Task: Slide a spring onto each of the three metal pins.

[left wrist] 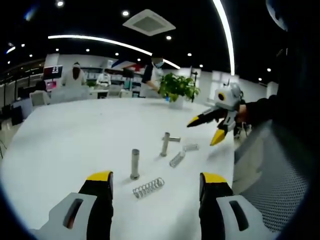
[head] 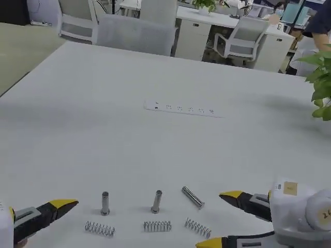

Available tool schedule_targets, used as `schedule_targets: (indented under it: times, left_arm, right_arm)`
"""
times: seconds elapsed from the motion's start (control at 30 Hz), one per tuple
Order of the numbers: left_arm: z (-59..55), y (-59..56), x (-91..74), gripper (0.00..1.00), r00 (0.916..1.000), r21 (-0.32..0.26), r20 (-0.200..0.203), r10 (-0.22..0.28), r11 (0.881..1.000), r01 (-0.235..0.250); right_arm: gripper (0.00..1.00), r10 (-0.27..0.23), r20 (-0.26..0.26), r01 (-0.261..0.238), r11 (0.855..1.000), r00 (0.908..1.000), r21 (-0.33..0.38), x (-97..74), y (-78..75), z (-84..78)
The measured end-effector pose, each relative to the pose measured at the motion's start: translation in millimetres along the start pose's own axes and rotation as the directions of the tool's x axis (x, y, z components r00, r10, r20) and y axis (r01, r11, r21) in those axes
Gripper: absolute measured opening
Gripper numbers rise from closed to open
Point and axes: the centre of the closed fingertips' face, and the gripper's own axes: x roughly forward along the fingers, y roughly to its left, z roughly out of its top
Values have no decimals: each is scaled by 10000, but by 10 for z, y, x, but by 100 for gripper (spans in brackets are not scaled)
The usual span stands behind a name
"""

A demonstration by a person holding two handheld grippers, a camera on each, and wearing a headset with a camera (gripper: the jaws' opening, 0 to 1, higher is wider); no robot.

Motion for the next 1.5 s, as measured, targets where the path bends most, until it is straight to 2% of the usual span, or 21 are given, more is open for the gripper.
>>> schedule_targets:
  times: [0.93,1.5]
  left_arm:
    - [49,-26,-69,65,9998,28,-164,100,9999,-100]
    - [97,-7,-16,65,9999,120,53,131,9998,-132]
  right_arm:
    - [70,170,-50,-170,9999,9998,20,18,38,-9]
    - [70,128,-132,-128,9999,9998,-15,14,11,-46]
